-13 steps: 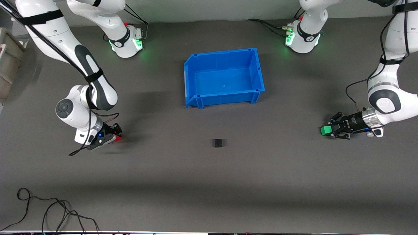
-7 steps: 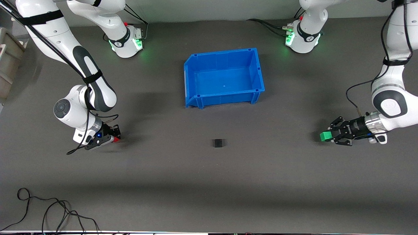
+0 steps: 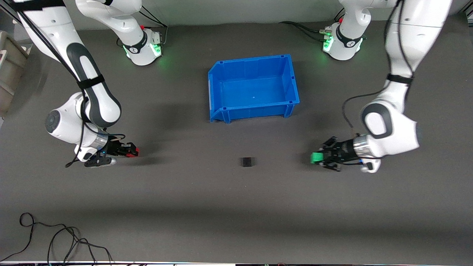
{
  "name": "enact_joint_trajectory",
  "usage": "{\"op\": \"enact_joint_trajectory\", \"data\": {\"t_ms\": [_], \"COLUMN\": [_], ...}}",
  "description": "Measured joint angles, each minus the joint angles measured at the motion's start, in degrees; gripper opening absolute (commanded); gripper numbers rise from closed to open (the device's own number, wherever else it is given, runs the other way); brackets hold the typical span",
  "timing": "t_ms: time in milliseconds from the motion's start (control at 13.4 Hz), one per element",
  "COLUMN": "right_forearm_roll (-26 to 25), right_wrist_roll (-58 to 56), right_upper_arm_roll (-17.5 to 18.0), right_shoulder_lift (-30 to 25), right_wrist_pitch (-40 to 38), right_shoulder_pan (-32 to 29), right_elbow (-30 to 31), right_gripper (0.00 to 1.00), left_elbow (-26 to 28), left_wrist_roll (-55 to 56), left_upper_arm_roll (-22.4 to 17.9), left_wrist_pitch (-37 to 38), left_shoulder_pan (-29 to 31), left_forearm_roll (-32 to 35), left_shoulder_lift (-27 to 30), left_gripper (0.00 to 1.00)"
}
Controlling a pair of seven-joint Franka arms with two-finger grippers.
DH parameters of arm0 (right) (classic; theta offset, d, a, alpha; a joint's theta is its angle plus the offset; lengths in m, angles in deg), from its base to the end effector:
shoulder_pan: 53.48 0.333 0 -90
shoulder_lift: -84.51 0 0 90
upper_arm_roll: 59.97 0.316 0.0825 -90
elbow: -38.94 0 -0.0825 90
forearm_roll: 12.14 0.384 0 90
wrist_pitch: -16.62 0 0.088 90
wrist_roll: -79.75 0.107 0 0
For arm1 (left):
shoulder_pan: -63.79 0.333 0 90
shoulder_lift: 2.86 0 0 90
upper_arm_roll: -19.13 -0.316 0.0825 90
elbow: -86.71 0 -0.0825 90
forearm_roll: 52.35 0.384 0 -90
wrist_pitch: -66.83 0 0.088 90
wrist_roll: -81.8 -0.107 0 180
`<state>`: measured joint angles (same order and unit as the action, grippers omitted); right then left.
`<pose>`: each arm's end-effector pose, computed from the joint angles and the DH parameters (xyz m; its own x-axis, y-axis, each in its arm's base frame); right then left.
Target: Attach green and red cubes to black cube
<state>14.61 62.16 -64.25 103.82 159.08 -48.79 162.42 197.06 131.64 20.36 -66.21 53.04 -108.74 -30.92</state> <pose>0.5674 0.0021 0.2408 0.9978 -0.0583 0.0304 -0.0487 -0.9662 -0.2530 0.6052 -0.1433 0.2314 0.1794 0.7628 -0.6212 0.9836 -0.1257 0.1297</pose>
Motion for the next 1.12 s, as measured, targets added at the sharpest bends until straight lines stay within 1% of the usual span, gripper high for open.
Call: {"op": "enact_joint_trajectory", "data": {"t_ms": [74, 223, 298, 447, 596, 745, 968, 1117], "right_forearm_roll": [0.17, 0.32, 0.35, 0.46, 0.47, 0.47, 0.46, 0.08], "right_wrist_roll": [4.53, 18.08, 25.40, 41.08, 57.99, 71.31, 84.45, 92.33], "right_upper_arm_roll": [0.01, 0.17, 0.24, 0.27, 0.32, 0.35, 0.37, 0.37], "right_shoulder_lift": [-1.01, -2.16, -2.39, -2.45, -2.14, -1.17, 0.90, 2.32], "right_wrist_pitch": [-1.52, -4.57, -5.66, -6.40, -6.43, -6.50, -6.52, -6.52], "right_shoulder_pan": [0.00, 0.19, 1.03, 4.84, 8.93, 11.70, 14.83, 16.91], "right_elbow": [-0.31, -1.69, -2.88, -5.68, -8.80, -11.46, -14.31, -16.65], "right_gripper": [0.00, 0.00, 0.00, 0.00, 0.00, 0.00, 0.00, 0.00], "left_elbow": [-0.67, -3.05, -4.78, -9.25, -13.23, -14.76, -15.55, -17.16], "left_wrist_roll": [0.05, 0.74, 2.31, 7.67, 11.33, 12.79, 15.27, 17.15], "left_upper_arm_roll": [0.08, 0.17, 0.21, 0.23, 0.19, 0.18, 0.19, 0.18], "left_wrist_pitch": [-1.61, -5.98, -8.11, -11.10, -11.62, -13.00, -16.05, -16.36], "left_shoulder_pan": [-2.73, -8.03, -10.34, -14.00, -15.90, -17.12, -19.02, -20.01], "left_forearm_roll": [-0.86, -1.55, -1.75, -1.76, -1.74, -1.74, -1.75, -1.72], "left_shoulder_lift": [-0.87, -3.79, -5.68, -9.71, -12.78, -14.40, -16.50, -17.63], "left_gripper": [0.26, 0.26, 0.26, 0.26, 0.26, 0.25, 0.26, 0.26]}}
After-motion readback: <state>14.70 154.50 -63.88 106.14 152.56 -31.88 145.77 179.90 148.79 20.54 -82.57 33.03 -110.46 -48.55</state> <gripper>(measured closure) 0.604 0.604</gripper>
